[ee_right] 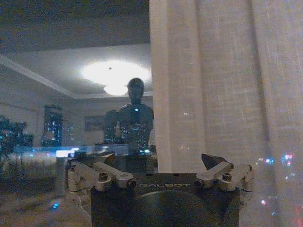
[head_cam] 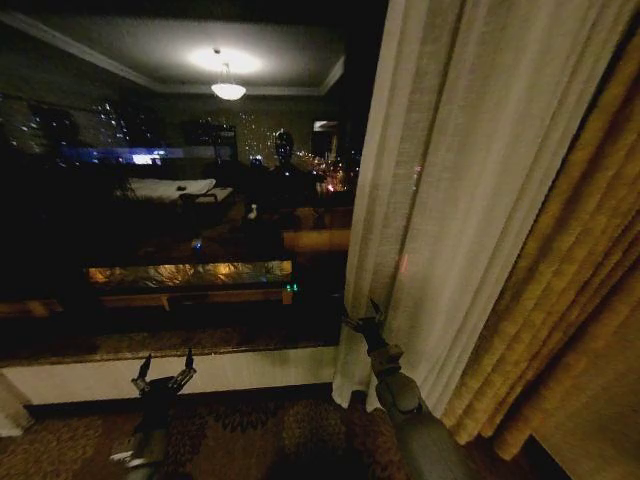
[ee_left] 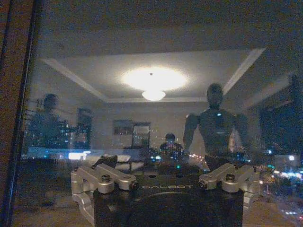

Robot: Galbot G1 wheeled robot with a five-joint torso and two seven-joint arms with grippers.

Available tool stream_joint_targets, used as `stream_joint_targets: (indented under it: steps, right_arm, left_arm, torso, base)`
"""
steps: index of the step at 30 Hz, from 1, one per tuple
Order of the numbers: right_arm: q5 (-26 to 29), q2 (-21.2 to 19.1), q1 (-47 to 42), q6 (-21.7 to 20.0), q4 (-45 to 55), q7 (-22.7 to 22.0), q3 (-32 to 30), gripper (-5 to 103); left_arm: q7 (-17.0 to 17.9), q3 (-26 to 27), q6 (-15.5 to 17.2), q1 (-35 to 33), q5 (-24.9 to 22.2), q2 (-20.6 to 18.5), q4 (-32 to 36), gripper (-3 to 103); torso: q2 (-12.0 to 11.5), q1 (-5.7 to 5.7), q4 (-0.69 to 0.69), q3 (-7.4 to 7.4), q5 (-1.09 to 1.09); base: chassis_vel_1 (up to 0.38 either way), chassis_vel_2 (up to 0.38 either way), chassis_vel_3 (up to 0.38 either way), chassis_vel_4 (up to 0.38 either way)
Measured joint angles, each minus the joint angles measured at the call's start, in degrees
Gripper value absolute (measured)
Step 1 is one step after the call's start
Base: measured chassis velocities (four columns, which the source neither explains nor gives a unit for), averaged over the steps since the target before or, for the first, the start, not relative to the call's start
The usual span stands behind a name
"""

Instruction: Open the curtains by pulling them apart, changing their state from closed to fully open.

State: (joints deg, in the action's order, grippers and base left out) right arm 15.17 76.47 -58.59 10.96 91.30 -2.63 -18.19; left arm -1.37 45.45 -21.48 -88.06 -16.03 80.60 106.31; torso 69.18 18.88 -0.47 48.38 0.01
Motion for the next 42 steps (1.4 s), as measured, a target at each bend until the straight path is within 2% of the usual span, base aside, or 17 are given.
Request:
stream_joint_targets:
  steps: [7, 17, 20, 23, 30, 32, 42]
  right_arm:
    - [0.28, -0.08, 1.26, -0.45, -2.07, 2.04, -0.4, 100]
    - [0.9, 0.31, 3.05, -1.19, -4.58, 1.25, 0.63, 100]
    - [0.52, 0.56, 3.17, -0.58, -4.71, 0.17, 0.84, 100]
    - [-2.65, 1.16, 3.65, -0.32, -5.06, -2.28, 0.87, 100]
    - [-5.48, 1.19, 4.86, -0.59, -5.94, -3.4, 1.07, 100]
    - [-6.75, 1.78, 6.25, -0.89, -7.36, -4.9, 1.57, 100]
    - [-8.82, 2.7, 9.36, -1.4, -12.46, -8.46, 0.77, 100]
  left_arm:
    - [0.0, 0.02, 0.0, 0.0, 0.0, -0.01, 0.0, 100]
    - [0.0, 0.02, 0.0, 0.0, 0.0, -0.01, 0.0, 100]
    - [0.0, 0.02, 0.0, 0.0, 0.0, -0.01, 0.0, 100]
    - [0.0, 0.02, 0.0, 0.0, 0.0, -0.01, 0.0, 100]
    - [0.0, 0.01, 0.0, 0.01, 0.0, -0.01, 0.0, 100]
    - [0.0, 0.02, 0.0, 0.01, 0.0, -0.01, 0.0, 100]
    - [0.0, 0.02, 0.0, 0.0, 0.0, -0.02, 0.0, 100]
  torso:
    - [0.01, -0.01, 0.02, 0.0, -0.03]
    - [0.02, -0.02, 0.01, -0.01, -0.02]
    - [0.02, -0.02, 0.01, -0.01, -0.02]
    - [0.01, 0.0, 0.02, 0.0, -0.03]
    - [-0.02, 0.06, 0.01, 0.02, -0.02]
    - [-0.01, -0.01, 0.01, 0.0, -0.01]
    - [0.01, -0.01, 0.02, 0.0, -0.01]
  base:
    - [0.0, 0.0, 0.0, 0.0]
    - [-0.031, 0.029, 0.03, -0.029]
    - [-0.102, 0.125, 0.121, -0.125]
    - [-0.131, 0.164, 0.128, -0.145]
    - [-0.065, 0.069, 0.067, -0.061]
    - [0.0, 0.0, 0.0, 0.0]
    - [0.006, -0.003, -0.002, 0.002]
